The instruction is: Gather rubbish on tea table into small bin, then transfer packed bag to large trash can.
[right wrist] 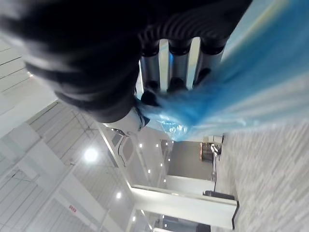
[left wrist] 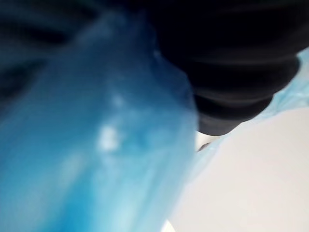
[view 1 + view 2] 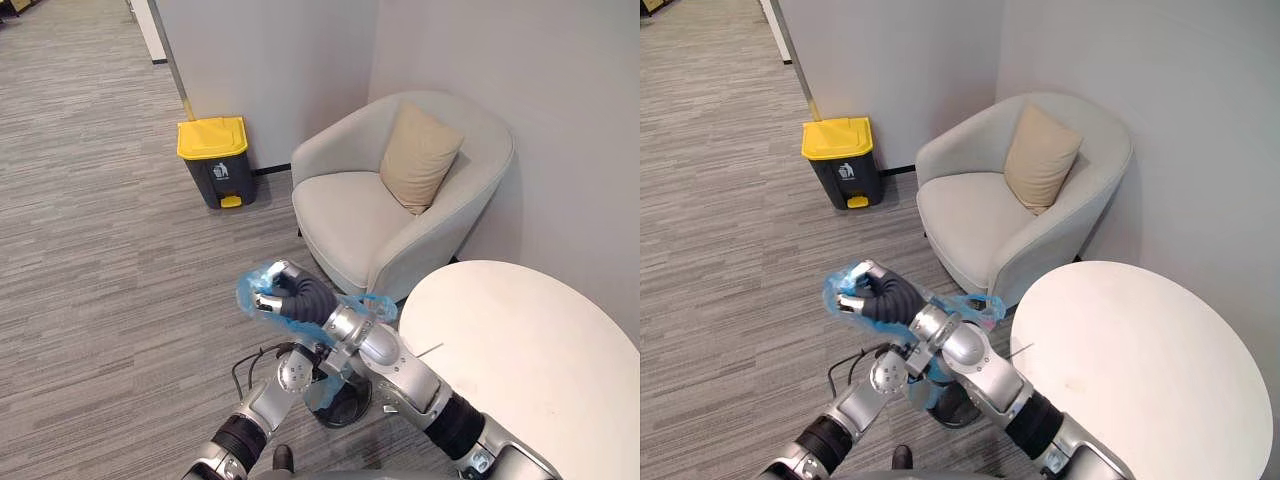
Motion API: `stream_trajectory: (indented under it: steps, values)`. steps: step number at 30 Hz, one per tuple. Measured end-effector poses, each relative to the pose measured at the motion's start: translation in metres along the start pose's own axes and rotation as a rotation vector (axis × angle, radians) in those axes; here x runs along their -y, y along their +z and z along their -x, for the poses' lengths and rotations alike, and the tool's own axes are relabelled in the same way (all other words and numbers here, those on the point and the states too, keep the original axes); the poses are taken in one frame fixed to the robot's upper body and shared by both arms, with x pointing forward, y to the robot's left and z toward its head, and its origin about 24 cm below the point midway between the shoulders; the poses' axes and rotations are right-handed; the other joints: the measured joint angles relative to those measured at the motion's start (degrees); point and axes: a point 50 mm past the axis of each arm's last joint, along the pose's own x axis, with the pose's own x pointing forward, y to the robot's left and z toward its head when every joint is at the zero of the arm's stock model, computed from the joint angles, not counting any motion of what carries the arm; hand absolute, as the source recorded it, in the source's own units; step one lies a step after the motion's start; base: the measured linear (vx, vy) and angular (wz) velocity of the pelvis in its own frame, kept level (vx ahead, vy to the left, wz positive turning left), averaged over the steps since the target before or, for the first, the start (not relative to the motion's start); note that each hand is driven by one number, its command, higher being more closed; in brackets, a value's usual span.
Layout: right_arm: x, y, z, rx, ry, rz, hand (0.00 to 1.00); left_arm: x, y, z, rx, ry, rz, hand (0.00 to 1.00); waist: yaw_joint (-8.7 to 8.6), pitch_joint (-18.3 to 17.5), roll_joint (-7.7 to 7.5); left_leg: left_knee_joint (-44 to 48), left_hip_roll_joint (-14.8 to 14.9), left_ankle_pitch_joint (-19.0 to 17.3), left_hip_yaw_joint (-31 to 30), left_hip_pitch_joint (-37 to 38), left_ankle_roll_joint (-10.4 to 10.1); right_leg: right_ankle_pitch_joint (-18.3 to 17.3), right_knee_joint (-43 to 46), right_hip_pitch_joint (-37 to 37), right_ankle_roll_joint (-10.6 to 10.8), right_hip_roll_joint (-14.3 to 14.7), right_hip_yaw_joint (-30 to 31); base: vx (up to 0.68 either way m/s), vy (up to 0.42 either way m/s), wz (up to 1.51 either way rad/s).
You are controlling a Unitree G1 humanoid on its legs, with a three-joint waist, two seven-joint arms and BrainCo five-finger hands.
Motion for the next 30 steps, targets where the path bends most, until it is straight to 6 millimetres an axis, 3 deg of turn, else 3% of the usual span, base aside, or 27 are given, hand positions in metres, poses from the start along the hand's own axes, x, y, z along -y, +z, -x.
stream_trajectory:
  steps: [8, 12, 16, 21, 27, 30]
  values:
    - [0.020, 0.003, 0.022, -0.019, -0.085, 0.232, 0.00, -0.017, -0.026, 0.015, -0.124, 0.112, 0.112, 1.00, -0.02, 0.1, -0.31, 0.0, 0.0, 0.0, 0.2, 0.0, 0.0, 0.0, 0.0, -0.1, 0.0, -0.1, 0.2, 0.00, 0.000, 0.00]
    - [0.029, 0.006, 0.044, -0.053, -0.118, 0.330, 0.00, -0.029, -0.041, 0.026, -0.187, 0.187, 0.167, 1.00, 0.01, 0.3, -0.69, -0.1, 0.0, 0.0, 0.3, 0.0, 0.0, 0.0, 0.0, -0.2, 0.0, -0.1, 0.3, 0.00, 0.000, -0.01]
    - [0.041, 0.001, 0.066, -0.131, -0.135, 0.435, 0.00, -0.038, -0.052, 0.034, -0.233, 0.245, 0.204, 1.00, 0.01, 0.5, -0.87, -0.1, 0.0, -0.1, 0.6, 0.0, 0.0, 0.0, 0.0, -0.4, 0.0, -0.1, 0.6, 0.00, 0.000, -0.03]
    - [0.044, -0.003, 0.077, -0.191, -0.116, 0.550, 0.00, -0.043, -0.060, 0.042, -0.265, 0.271, 0.218, 1.00, -0.05, 0.5, -0.95, -0.1, 0.2, -0.1, 0.9, -0.1, -0.1, 0.0, 0.0, -0.7, 0.0, -0.1, 1.0, 0.00, 0.000, -0.04]
    - [0.044, -0.012, 0.086, -0.241, -0.145, 0.555, 0.00, -0.046, -0.067, 0.049, -0.297, 0.302, 0.241, 1.00, 0.02, 0.8, -1.35, -0.1, 0.3, -0.2, 1.2, -0.2, -0.2, 0.0, 0.0, -0.9, 0.0, -0.2, 1.2, 0.00, 0.000, -0.02]
    - [0.050, -0.029, 0.095, -0.298, -0.277, 0.479, 0.00, -0.047, -0.075, 0.058, -0.335, 0.329, 0.248, 1.00, -0.23, 0.9, -1.36, -0.1, 0.2, -0.2, 1.2, -0.2, -0.2, 0.0, 0.0, -0.9, 0.0, 0.0, 1.2, 0.00, 0.000, 0.00]
